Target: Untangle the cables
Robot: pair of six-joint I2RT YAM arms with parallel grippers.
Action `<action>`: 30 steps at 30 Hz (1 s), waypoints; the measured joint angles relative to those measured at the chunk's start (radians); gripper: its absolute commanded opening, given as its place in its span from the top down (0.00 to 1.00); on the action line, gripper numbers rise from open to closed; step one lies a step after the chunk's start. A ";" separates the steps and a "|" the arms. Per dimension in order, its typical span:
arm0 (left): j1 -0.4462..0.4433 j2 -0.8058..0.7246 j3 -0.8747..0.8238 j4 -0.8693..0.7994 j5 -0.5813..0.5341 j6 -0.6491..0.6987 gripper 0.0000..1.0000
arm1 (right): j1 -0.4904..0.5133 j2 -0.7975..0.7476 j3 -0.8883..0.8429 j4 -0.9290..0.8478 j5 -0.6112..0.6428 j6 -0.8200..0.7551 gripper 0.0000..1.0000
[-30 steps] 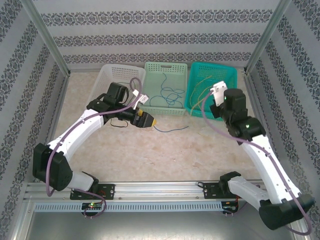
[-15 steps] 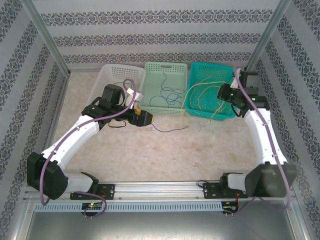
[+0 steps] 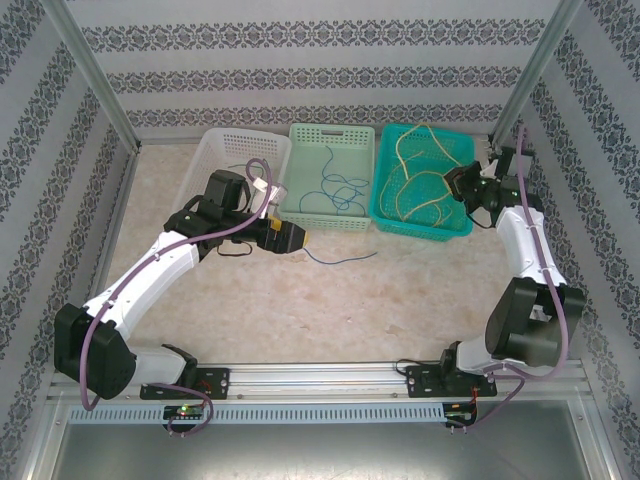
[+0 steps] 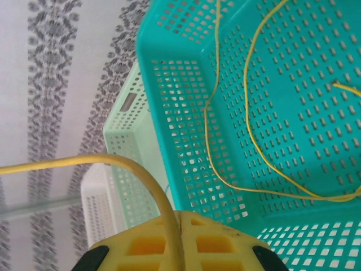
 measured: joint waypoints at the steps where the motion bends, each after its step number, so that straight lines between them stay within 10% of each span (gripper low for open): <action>1: 0.000 0.000 0.000 0.000 0.000 0.000 0.00 | -0.004 0.003 -0.010 0.011 0.000 0.021 1.00; 16: 0.000 0.015 0.000 0.000 0.000 0.000 0.00 | -0.009 0.093 -0.048 0.045 0.080 0.148 1.00; 30: 0.000 0.055 0.000 0.000 0.005 0.000 0.00 | -0.009 0.130 -0.114 0.033 0.171 0.214 0.79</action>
